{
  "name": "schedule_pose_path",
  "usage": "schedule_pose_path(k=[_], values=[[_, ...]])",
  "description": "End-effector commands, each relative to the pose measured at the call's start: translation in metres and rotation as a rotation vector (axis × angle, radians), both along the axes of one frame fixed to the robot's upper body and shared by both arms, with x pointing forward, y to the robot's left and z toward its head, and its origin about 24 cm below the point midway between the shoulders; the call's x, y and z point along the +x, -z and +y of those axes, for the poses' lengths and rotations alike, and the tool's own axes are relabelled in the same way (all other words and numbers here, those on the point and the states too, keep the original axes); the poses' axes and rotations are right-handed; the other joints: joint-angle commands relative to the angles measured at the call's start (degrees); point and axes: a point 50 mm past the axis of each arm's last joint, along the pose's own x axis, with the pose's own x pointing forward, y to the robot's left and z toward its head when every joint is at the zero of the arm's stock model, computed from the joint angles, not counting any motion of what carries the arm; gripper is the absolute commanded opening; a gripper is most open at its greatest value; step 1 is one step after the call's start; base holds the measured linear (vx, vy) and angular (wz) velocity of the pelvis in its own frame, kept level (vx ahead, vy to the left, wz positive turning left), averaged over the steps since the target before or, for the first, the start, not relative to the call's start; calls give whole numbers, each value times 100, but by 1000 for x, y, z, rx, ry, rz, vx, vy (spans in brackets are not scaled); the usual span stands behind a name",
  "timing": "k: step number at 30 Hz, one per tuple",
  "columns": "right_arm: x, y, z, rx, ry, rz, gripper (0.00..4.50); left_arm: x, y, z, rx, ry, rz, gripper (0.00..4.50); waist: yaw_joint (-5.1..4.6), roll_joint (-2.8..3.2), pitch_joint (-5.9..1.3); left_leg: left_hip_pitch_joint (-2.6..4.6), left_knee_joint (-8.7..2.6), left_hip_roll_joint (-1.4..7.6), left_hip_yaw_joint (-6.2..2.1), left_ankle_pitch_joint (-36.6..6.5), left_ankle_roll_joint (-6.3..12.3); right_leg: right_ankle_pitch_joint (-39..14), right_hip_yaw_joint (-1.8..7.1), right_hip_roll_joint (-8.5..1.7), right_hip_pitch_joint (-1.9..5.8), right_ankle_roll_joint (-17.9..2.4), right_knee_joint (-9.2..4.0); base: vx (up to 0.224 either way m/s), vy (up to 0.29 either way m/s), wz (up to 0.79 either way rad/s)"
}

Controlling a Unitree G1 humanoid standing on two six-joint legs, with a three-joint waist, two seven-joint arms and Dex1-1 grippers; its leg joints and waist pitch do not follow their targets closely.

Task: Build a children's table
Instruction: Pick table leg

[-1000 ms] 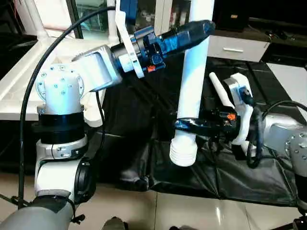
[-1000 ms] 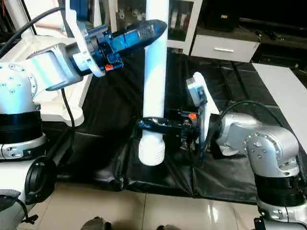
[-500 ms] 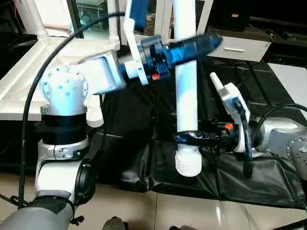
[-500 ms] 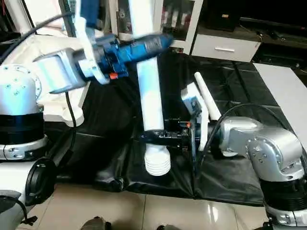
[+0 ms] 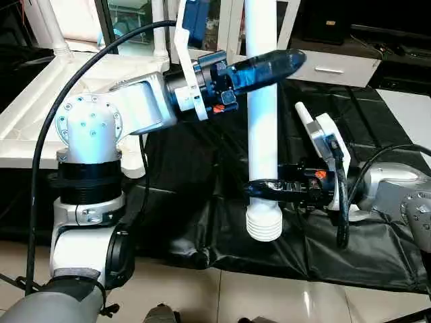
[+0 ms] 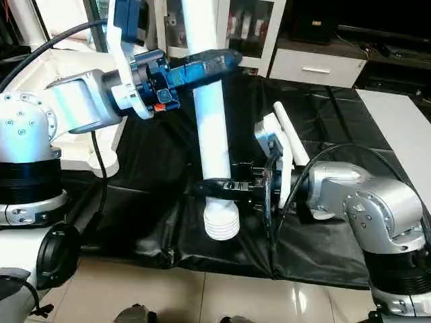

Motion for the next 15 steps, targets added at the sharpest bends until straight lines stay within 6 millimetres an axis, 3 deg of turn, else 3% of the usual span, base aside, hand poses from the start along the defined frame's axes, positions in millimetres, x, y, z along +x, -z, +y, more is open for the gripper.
schedule_pose_path(k=[1,13,15], values=[[3,-3,0,-4,12,-25,183,1,-1,1,3,-10,-1,248,15,-3,-542,68,-385,144,-13,-1107,-41,-2719,183,-409,314,-376,-536,0,0,0],[8,-1,-1,-22,69,-44,183,14,-3,8,-24,-104,18,181,8,21,-550,81,-388,140,-14,-1147,-37,-2536,184,-401,323,-476,-526,0,0,0],[9,-1,-1,-22,81,-47,239,15,-3,8,-24,-109,18,178,7,28,-550,76,-395,153,-22,-1153,-49,-2469,183,-405,325,-506,-518,0,0,0]])
